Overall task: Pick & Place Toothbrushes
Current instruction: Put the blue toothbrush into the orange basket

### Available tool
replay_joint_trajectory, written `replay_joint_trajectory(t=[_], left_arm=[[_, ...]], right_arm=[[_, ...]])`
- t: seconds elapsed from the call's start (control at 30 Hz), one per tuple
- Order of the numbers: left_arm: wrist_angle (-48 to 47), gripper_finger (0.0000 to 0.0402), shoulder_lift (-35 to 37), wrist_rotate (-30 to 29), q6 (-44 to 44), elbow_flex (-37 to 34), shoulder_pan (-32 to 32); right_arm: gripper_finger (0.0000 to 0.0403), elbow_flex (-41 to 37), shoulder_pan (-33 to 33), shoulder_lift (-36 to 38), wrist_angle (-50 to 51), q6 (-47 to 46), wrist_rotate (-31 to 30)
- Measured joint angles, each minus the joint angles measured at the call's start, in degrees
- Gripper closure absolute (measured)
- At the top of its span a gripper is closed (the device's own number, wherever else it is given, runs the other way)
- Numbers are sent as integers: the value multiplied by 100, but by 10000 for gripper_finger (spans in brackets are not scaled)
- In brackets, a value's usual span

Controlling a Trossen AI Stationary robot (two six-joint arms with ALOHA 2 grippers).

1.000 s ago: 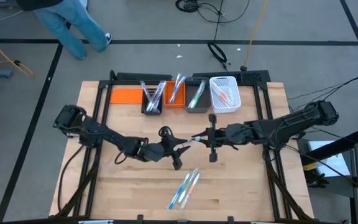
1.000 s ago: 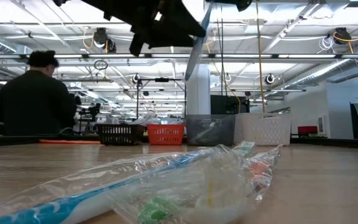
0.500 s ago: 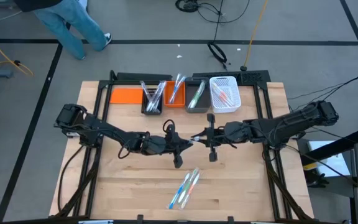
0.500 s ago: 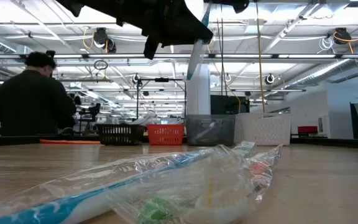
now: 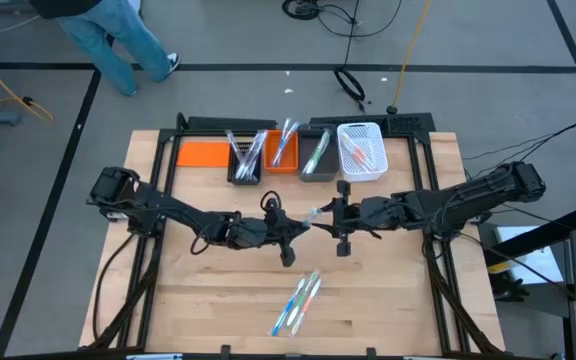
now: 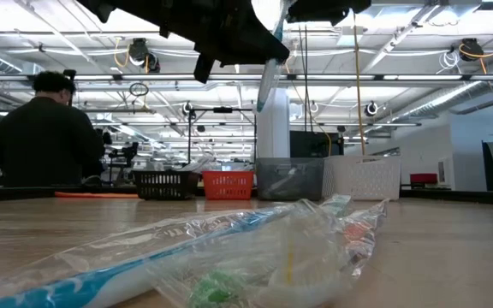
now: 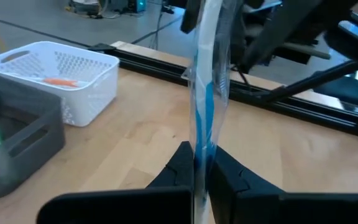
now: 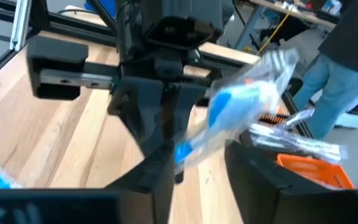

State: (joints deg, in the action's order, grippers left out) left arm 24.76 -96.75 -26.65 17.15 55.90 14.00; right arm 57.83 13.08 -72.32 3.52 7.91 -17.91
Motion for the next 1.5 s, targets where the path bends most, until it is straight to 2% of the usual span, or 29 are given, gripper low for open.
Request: replay_joint_trajectory(t=[0.17, 0.3, 0.47, 0.83, 1.33, 1.5], left_arm=[[-227, 394, 72, -266, 87, 0, -16], [-687, 394, 266, -544, 232, 0, -104], [-1083, 394, 551, -706, 339, 4, -289], [-2019, 394, 775, -938, 854, 3, -1217], [-2000, 394, 777, -16, 1002, 2, -2791], [-2000, 394, 776, 184, 1022, 2, -3155]], right_arm=[[228, -5, 0, 155, 449, -121, -12], [209, -5, 1, 247, 855, -397, -5], [210, -23, 2, 248, 1308, -886, -1], [222, -574, 121, 248, 1277, -1395, 19], [223, -1438, 610, 248, -676, -1424, 21], [224, -1738, 617, 248, -1395, -1182, 11]])
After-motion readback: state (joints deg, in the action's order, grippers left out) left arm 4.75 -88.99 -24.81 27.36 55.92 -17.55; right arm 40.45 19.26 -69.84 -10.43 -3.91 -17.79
